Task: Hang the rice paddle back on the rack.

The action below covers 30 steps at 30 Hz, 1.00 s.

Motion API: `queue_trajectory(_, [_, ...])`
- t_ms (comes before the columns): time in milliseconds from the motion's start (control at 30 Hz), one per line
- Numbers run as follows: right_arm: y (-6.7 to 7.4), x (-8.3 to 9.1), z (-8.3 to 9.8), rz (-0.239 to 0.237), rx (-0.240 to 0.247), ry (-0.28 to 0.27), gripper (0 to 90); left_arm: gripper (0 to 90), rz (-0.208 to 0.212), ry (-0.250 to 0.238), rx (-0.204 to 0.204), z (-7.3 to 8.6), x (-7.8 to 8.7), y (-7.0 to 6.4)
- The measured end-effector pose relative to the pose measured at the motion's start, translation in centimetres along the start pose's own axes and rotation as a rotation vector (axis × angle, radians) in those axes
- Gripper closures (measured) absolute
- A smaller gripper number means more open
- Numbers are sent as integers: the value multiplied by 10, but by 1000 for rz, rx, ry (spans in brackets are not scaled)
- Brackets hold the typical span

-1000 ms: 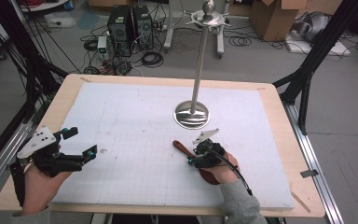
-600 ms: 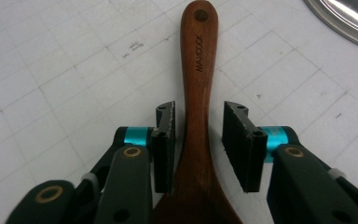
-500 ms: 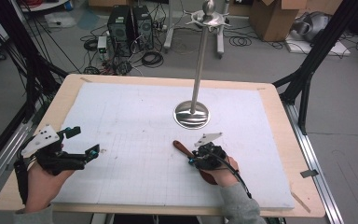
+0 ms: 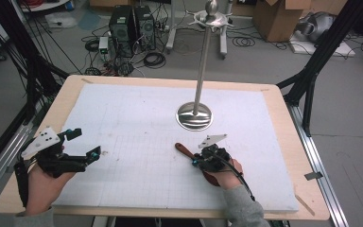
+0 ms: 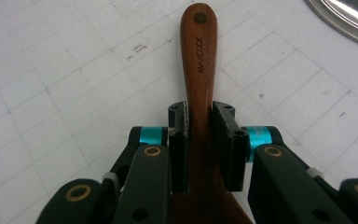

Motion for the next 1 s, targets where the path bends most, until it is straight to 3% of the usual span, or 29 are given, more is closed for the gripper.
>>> queue_trajectory(533, [-6,6,-2,-34,-35,-38,780,18,-3,-2,-2,0,1,1])
queue_trajectory(1000, [-15,18,-5,-35,-48,-84,781,17,-3,-2,-4,-1,1,0])
Point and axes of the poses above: each handheld gripper's, and its own axes: x roughly backward along the jaws, z roughly out of its underside, y roughly to its left, the point moved 4 cm from there along -x, roughly forward along the jaws, and after that the axes turned 15 degrees about z, right-handed, at the moved point
